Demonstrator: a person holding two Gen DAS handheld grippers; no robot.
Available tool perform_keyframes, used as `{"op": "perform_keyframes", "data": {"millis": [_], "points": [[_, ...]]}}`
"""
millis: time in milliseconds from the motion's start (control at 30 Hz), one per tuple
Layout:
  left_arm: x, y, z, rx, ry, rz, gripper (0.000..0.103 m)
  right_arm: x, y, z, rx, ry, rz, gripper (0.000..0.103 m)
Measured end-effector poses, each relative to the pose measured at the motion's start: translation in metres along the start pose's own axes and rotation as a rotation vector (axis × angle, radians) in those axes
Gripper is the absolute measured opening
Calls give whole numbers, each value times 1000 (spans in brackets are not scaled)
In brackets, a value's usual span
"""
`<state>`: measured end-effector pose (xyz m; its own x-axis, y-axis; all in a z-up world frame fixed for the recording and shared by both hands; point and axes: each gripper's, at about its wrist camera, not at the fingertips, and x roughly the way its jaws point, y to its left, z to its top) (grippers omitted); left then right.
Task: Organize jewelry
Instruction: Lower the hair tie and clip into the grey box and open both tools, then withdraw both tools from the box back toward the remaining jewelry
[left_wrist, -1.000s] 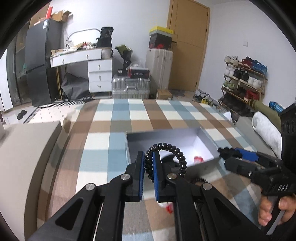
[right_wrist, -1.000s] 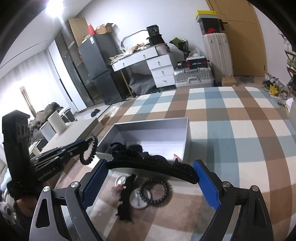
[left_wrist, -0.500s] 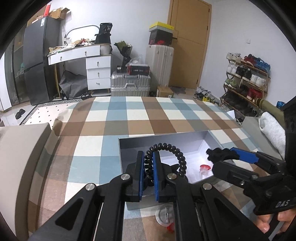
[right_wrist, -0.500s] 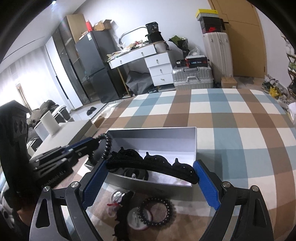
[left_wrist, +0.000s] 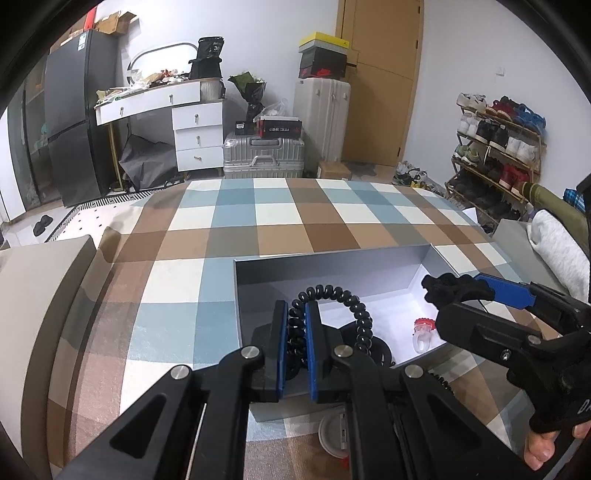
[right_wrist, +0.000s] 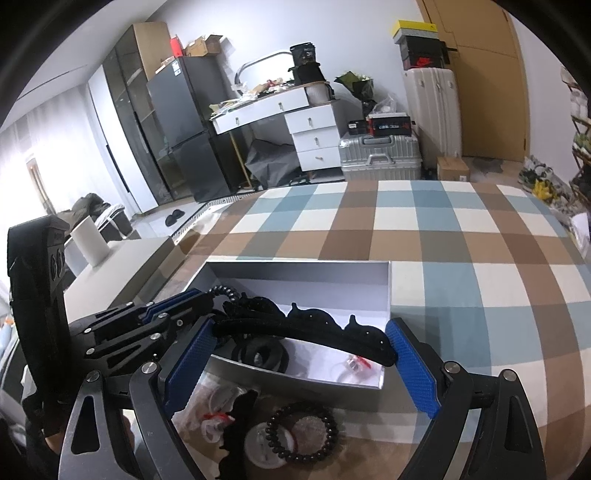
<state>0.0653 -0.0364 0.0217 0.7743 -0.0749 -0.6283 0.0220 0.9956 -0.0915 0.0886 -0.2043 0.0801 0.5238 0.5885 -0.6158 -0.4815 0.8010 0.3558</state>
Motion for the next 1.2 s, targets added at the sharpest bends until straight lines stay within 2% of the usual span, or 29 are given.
{"op": "perform_keyframes", "data": {"millis": [467, 533, 633, 700, 833, 900, 933, 967, 1067, 1200], "points": [[1, 5, 0, -24, 14, 4, 5, -2, 7, 3, -22, 4, -21, 93], [2, 6, -1, -40, 22, -5, 9, -5, 5, 3, -18, -2, -20, 94], [-1, 4, 0, -39, 30, -18, 18, -8, 6, 3, -30, -12, -35, 95], [-4, 3, -1, -31, 32, -26, 35, -9, 5, 2, -36, -14, -43, 96], [-18, 2, -4, -26, 13, -56, 47, -15, 0, -1, -34, -19, -52, 96], [-24, 2, -7, -27, 11, -48, 70, -22, -5, -3, -23, -26, -53, 100], [-27, 3, -8, -28, 7, -41, 75, -25, -8, -4, -17, -29, -51, 101], [-30, 4, -10, -31, 1, -36, 80, -28, -10, -5, -10, -29, -49, 103], [-36, 6, -15, -34, 1, -46, 84, -35, -15, -10, 2, -18, -46, 103], [-39, 5, -27, -19, 28, -31, 100, -41, -18, -19, 3, 2, -50, 103]]}}
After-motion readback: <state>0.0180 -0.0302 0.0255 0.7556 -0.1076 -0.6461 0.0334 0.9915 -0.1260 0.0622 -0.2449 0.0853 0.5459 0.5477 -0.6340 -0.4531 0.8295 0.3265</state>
